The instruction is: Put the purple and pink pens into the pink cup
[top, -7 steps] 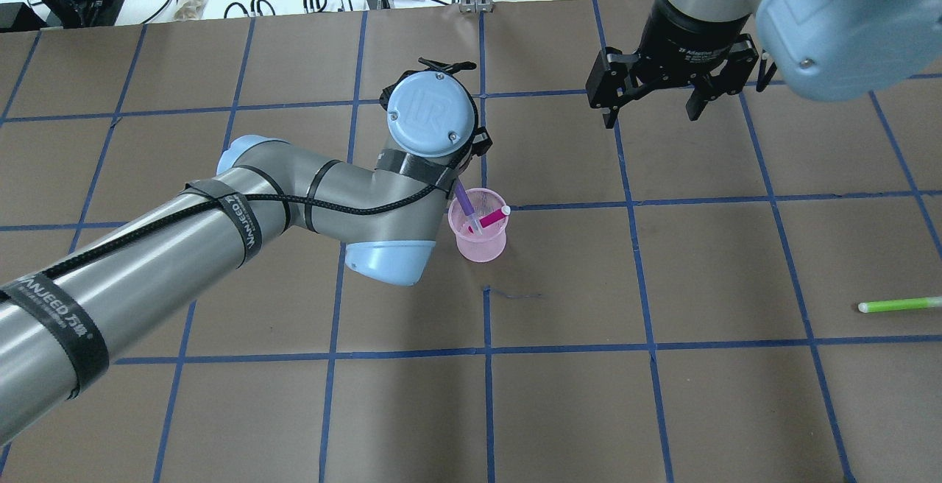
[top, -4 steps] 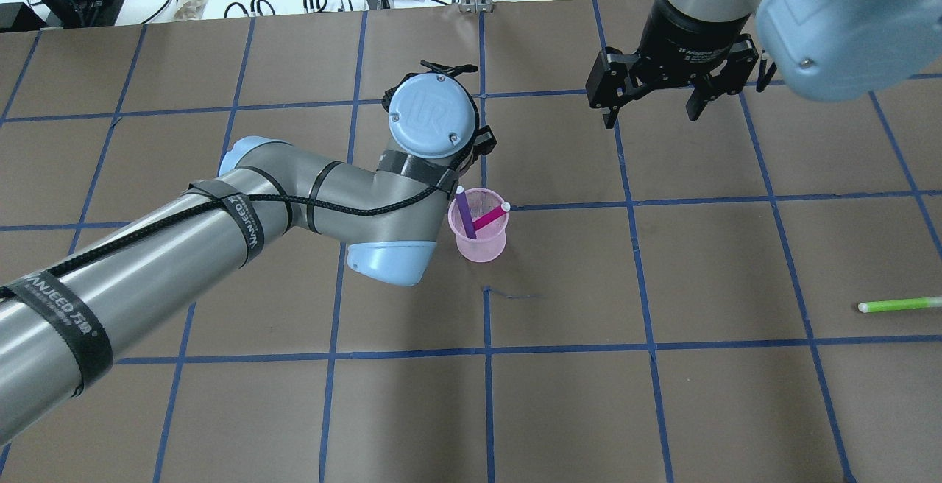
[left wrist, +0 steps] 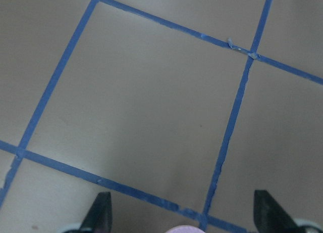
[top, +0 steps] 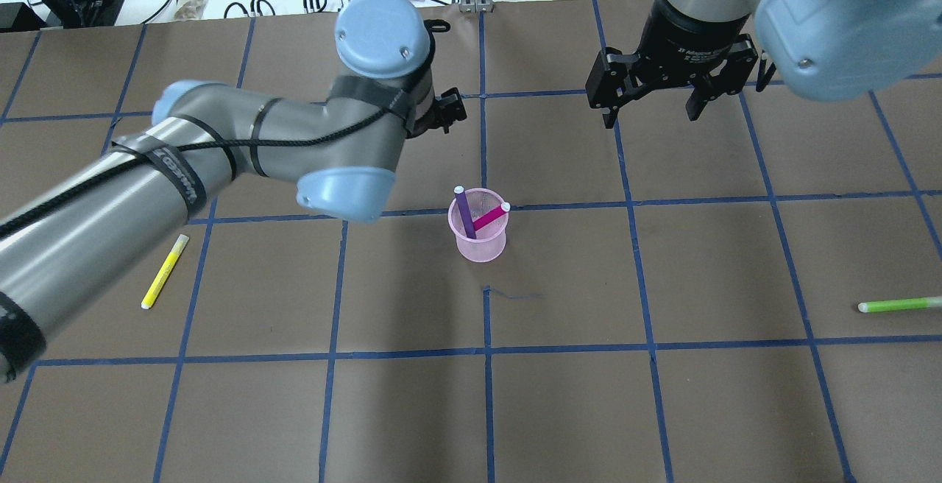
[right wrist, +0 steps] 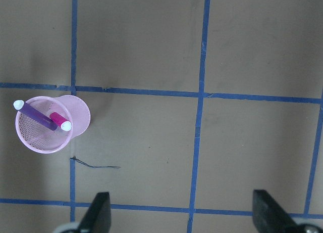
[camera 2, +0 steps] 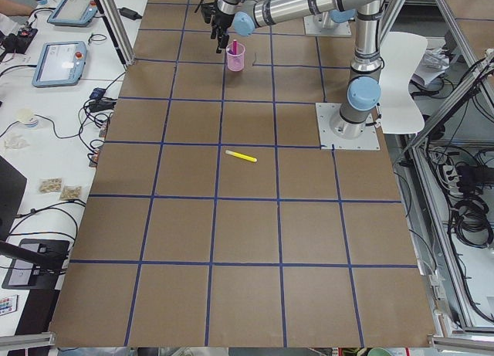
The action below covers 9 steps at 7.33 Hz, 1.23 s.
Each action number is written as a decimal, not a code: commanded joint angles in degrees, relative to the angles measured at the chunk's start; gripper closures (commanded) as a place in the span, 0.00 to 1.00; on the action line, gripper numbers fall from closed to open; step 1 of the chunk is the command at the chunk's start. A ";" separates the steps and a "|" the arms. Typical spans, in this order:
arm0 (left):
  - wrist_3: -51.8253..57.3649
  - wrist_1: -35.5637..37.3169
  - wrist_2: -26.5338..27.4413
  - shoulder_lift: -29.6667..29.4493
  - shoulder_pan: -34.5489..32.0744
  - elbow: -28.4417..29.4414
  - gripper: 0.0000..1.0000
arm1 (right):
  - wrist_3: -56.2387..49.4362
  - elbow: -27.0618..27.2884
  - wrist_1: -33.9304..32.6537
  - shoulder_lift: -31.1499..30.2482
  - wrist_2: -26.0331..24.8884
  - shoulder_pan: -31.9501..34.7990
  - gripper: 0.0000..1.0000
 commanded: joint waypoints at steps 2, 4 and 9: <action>18.36 -27.63 -3.73 5.16 12.13 10.06 0.00 | 0.13 0.00 -0.05 -0.01 -0.01 0.00 0.00; 24.55 -33.20 -6.19 8.23 16.98 9.28 0.00 | 0.13 0.00 -0.05 0.08 -0.01 0.00 0.00; 29.81 -35.68 -9.36 17.82 17.52 3.22 0.00 | 0.13 0.00 -0.05 -0.01 -0.09 0.00 0.00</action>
